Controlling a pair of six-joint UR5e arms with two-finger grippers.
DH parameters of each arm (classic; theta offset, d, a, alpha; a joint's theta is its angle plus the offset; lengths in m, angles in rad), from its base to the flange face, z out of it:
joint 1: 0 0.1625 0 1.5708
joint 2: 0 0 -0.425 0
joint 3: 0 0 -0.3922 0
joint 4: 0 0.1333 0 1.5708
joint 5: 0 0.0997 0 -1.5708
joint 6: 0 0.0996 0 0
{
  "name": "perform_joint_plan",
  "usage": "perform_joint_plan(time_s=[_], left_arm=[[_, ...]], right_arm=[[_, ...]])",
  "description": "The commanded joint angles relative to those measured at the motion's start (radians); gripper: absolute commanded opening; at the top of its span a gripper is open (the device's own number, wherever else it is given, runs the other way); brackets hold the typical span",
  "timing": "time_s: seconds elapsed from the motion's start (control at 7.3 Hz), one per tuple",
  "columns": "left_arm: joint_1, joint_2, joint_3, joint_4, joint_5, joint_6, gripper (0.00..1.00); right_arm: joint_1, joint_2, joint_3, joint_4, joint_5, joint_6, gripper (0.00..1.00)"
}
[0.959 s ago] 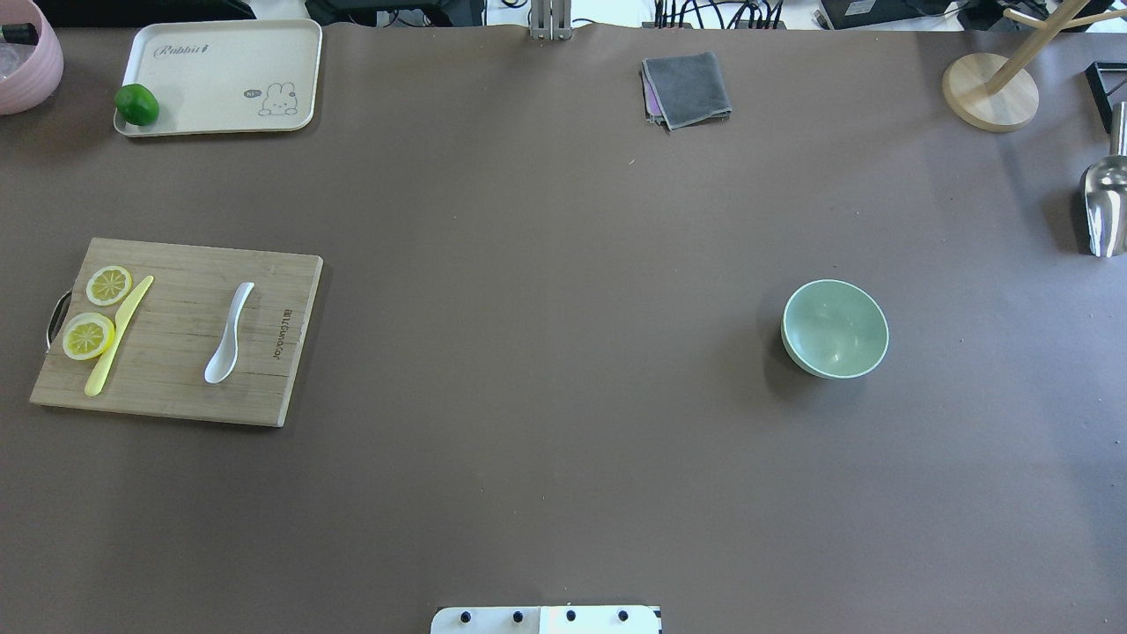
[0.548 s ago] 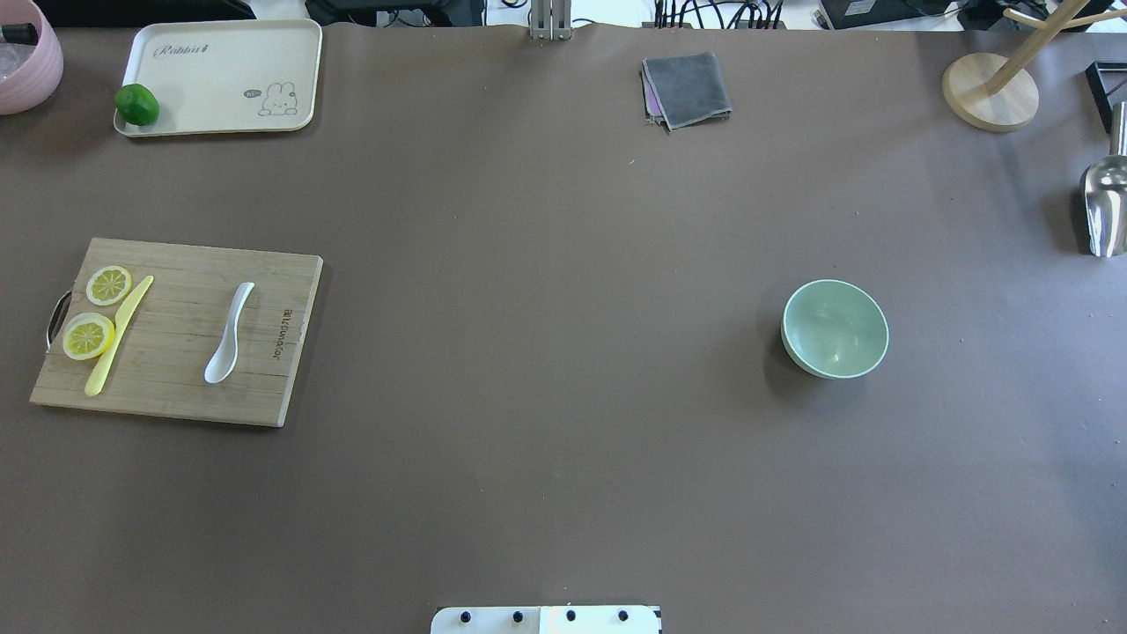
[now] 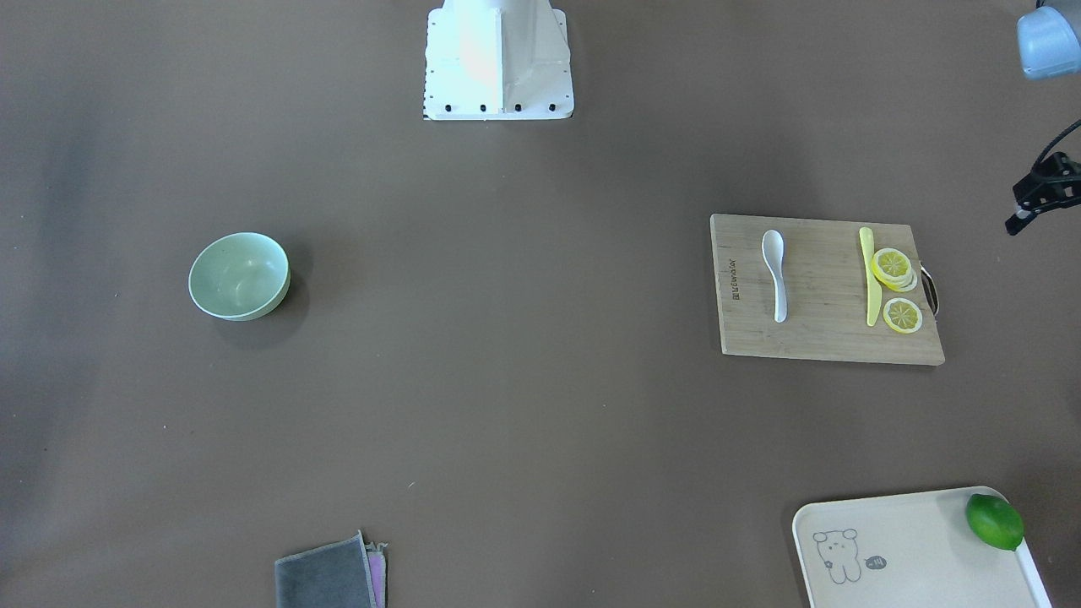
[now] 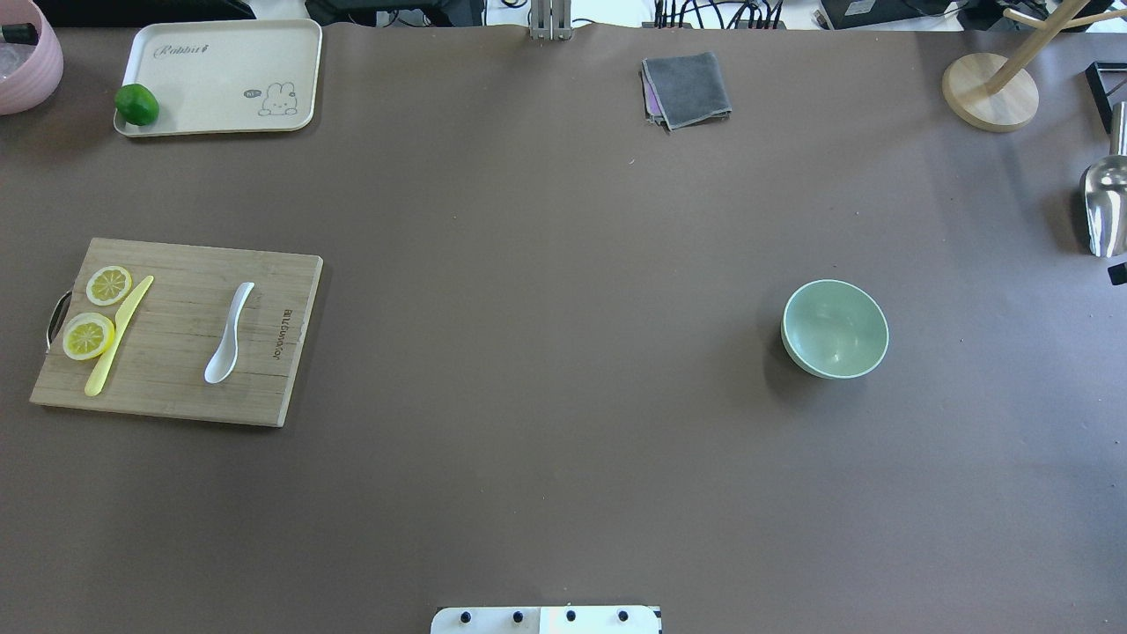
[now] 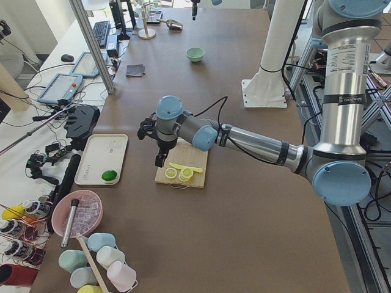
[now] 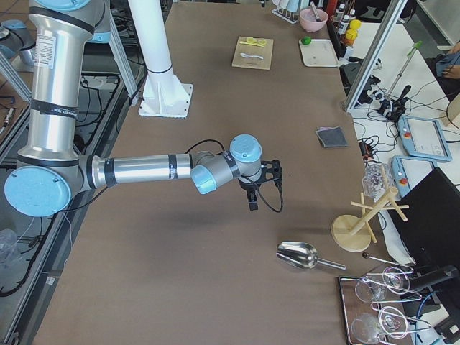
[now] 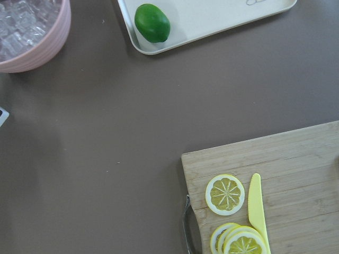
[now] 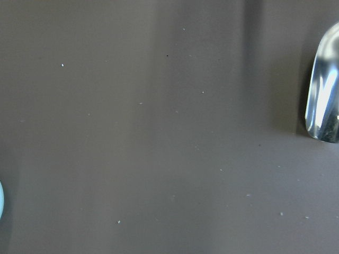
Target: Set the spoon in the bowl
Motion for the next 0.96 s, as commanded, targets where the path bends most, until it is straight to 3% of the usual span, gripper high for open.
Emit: perform_joint_plan(time_s=[0.0,0.14,0.27,0.41,0.55,0.68,0.82], left_arm=[[0.106,-0.060,0.016,-0.066,0.008,-0.192,0.98],[0.164,-0.086,0.029,-0.065,0.009,-0.218,0.98],[0.179,-0.115,0.031,-0.062,0.011,-0.269,0.98],[0.194,-0.132,0.061,-0.063,0.009,-0.272,0.98],[0.206,-0.152,0.078,-0.062,0.006,-0.286,0.98],[0.213,-0.163,0.074,-0.065,0.008,-0.338,0.98],[0.213,-0.166,0.071,-0.065,0.003,-0.357,0.98]], right_arm=[[-0.173,0.086,0.004,0.033,-0.080,0.260,0.93],[-0.225,0.111,0.016,0.034,-0.086,0.313,0.93],[-0.294,0.136,0.033,0.034,-0.126,0.428,0.91],[-0.366,0.151,0.033,0.034,-0.201,0.477,0.90],[-0.412,0.159,0.024,0.034,-0.218,0.482,0.87],[-0.448,0.165,0.014,0.033,-0.241,0.482,0.78],[-0.451,0.164,0.014,0.033,-0.243,0.482,0.45]])
